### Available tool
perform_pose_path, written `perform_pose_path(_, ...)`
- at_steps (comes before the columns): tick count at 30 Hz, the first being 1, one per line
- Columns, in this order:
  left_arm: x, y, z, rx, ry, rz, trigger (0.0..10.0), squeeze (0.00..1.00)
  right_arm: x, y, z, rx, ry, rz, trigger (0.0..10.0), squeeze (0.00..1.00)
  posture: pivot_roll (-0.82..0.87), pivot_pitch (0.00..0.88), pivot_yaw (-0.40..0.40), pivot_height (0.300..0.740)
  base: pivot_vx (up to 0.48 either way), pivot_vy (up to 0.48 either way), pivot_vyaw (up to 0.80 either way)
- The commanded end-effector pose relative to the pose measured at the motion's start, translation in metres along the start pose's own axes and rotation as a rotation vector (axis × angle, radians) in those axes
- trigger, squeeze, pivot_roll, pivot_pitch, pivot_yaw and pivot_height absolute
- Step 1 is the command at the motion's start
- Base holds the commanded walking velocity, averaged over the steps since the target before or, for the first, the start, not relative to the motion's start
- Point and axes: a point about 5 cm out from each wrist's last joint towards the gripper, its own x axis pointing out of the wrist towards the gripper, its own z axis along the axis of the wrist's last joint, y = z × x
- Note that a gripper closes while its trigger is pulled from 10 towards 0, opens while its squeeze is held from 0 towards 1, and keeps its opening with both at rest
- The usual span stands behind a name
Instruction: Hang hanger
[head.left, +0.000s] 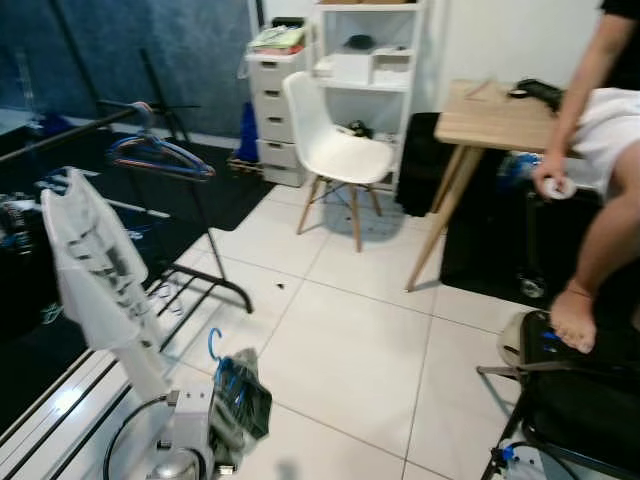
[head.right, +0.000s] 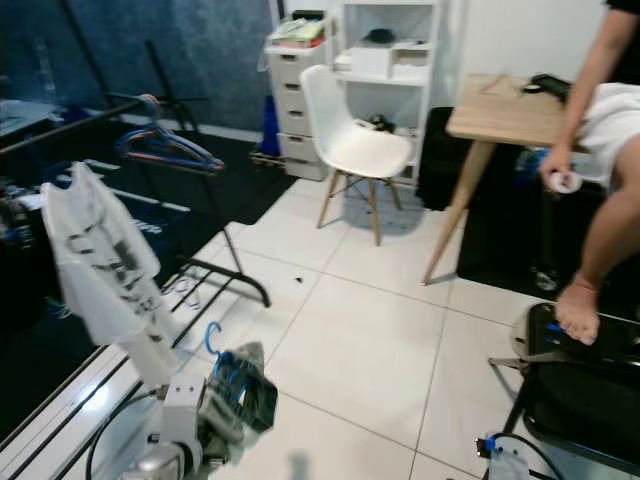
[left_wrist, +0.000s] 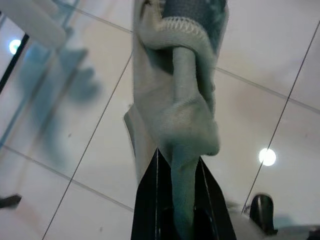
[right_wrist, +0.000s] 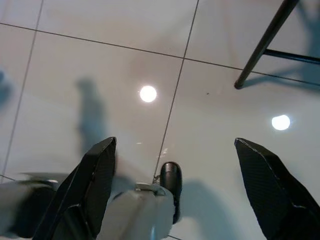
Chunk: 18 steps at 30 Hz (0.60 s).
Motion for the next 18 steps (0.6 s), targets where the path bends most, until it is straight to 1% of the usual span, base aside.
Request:
perform_pose_path(1, 0.001, 0.003, 0.009, -0.002, -0.038, 0.012, 10.0, 0.00, 0.002, 0.006, 0.001, -0.005, -0.005, 0.016, 10.0, 0.00, 0.15, 0.000, 0.016, 0.740, 0.000, 0.000, 0.80)
perform_pose_path(4, 0.001, 0.003, 0.010, -0.001, -0.044, 0.012, 10.0, 0.00, 0.002, 0.006, 0.001, -0.005, -0.006, 0.017, 10.0, 0.00, 0.15, 0.000, 0.016, 0.740, 0.000, 0.000, 0.80)
perform_pose_path(6, 0.004, 0.004, 0.025, -0.002, -0.095, 0.013, 10.0, 0.00, 0.002, 0.005, 0.002, -0.011, -0.011, 0.018, 10.0, 0.00, 0.15, 0.000, 0.015, 0.740, 0.000, 0.000, 0.80)
perform_pose_path(8, 0.004, 0.002, 0.029, -0.004, -0.104, -0.001, 10.0, 0.00, 0.002, 0.005, 0.003, -0.014, -0.013, 0.019, 10.0, 0.00, 0.15, 0.000, 0.013, 0.740, 0.000, 0.000, 0.80)
perform_pose_path(18, 0.002, -0.007, 0.011, -0.012, -0.045, -0.040, 10.0, 0.00, 0.001, 0.005, 0.002, -0.014, -0.016, 0.022, 10.0, 0.00, 0.15, 0.000, 0.015, 0.740, 0.000, 0.000, 0.80)
